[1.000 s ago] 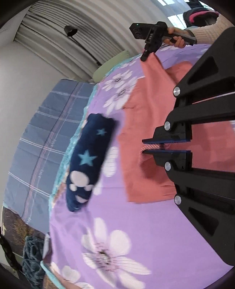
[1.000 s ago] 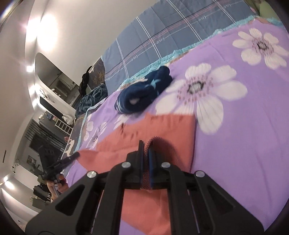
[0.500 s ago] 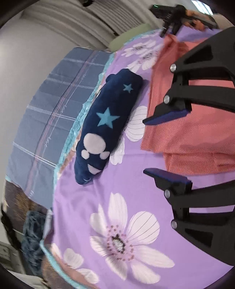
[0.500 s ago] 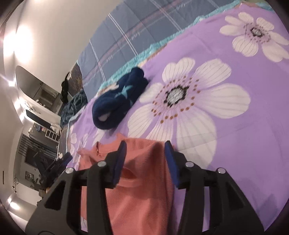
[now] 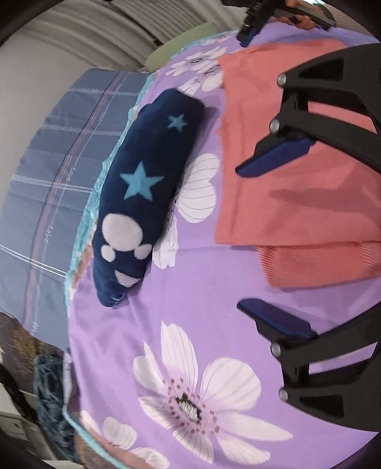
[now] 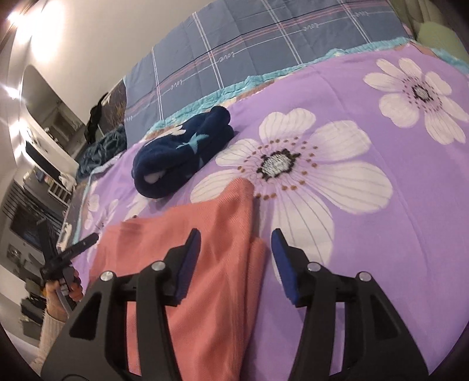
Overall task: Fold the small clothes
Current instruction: 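Open both grippers and release the folded hem onto the shirt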
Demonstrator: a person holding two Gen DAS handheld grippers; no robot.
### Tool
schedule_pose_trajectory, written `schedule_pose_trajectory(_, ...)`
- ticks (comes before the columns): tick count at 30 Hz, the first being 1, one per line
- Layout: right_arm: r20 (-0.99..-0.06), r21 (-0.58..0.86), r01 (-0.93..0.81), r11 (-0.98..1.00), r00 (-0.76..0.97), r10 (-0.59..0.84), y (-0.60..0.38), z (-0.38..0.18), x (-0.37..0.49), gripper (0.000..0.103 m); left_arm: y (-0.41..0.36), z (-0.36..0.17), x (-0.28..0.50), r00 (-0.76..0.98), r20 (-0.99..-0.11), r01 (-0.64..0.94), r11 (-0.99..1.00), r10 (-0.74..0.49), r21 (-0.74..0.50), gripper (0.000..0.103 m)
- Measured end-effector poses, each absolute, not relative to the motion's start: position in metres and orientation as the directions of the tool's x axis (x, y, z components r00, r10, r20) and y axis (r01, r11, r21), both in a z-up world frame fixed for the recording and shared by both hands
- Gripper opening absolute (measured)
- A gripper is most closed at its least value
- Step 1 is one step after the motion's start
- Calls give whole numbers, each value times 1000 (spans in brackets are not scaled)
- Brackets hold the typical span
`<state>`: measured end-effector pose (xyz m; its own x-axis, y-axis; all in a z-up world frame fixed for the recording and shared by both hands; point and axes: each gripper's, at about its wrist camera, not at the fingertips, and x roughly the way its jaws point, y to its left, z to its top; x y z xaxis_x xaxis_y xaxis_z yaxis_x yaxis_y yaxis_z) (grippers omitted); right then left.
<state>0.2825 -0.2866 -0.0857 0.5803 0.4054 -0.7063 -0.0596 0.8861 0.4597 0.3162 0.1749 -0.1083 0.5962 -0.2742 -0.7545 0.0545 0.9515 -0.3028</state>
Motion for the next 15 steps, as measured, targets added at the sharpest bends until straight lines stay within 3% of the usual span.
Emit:
schedule_pose_trajectory(3,-728,432,-63,900,565,389,-277,-89,302,53,171,-118,336,551,-777,43,941,-303,-336,42)
schedule_pose_trajectory(5,-744,421,-45,906,554,373,-274,-95,316,53,166,-124,345,526,-792,43,939,-310,-340,7)
schedule_pose_trajectory(7,-744,436,-31,900,549,380,-274,-101,327,48,162,-119,344,551,-779,54,944,-300,-326,4)
schedule_pose_trajectory(8,-737,449,-38,893,550,394,-274,-102,329,19,161,-111,337,584,-755,71,945,-298,-318,4)
schedule_pose_trajectory(9,-725,466,-60,883,546,420,-273,-101,330,5,160,-104,333,606,-736,85,945,-300,-316,4)
schedule_pose_trajectory(15,-569,490,-157,858,688,451,-289,-62,289,5,189,-49,286,742,-587,126,927,-324,-352,4)
